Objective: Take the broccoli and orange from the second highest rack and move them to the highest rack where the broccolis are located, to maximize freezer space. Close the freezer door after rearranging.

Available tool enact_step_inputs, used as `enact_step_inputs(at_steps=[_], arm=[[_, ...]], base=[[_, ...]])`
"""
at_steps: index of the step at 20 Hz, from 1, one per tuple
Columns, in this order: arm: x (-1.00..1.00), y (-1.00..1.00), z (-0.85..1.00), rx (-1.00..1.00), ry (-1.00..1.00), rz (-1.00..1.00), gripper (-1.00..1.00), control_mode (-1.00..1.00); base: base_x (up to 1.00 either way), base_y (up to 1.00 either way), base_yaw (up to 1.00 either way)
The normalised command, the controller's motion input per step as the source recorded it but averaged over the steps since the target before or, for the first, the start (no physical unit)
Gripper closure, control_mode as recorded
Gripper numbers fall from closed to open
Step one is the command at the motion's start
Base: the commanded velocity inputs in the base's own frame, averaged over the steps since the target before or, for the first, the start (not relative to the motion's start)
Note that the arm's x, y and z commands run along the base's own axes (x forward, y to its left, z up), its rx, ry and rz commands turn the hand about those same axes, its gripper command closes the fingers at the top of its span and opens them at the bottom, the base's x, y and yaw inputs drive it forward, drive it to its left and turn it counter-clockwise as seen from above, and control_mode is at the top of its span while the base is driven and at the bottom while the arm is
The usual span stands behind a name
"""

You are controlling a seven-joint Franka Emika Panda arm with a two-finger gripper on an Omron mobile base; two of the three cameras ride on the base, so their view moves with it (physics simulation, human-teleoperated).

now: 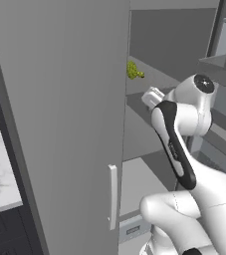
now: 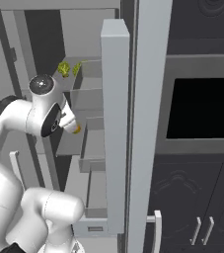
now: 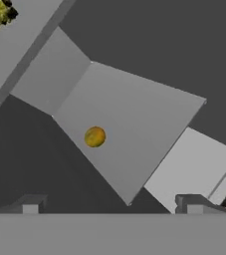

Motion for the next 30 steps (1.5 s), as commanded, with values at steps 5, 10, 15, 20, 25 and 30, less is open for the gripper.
enact_step_inputs(at_steps=[5, 10, 15, 20, 25, 30], arm=[[0.05, 0.08, -0.44, 0.00, 0.16, 0.00, -1.00, -1.00], [0.10, 0.11, -0.46, 0.00, 0.03, -0.02, -1.00, -1.00], [0.10, 0.07, -0.44, 0.03, 0.00, -0.03, -1.00, -1.00], [0.23, 0.00, -0.29, 0.13, 0.01, 0.00, -1.00, -1.00], [0.33, 0.02, -0.16, 0.12, 0.16, 0.00, -1.00, -1.00], [0.24, 0.07, -0.14, 0.14, 0.01, 0.00, -1.00, -1.00]], base=[[0.00, 0.00, 0.00], [0.00, 0.00, 0.00], [0.00, 0.00, 0.00], [0.00, 0.00, 0.00], [0.00, 0.00, 0.00], [0.00, 0.00, 0.00]])
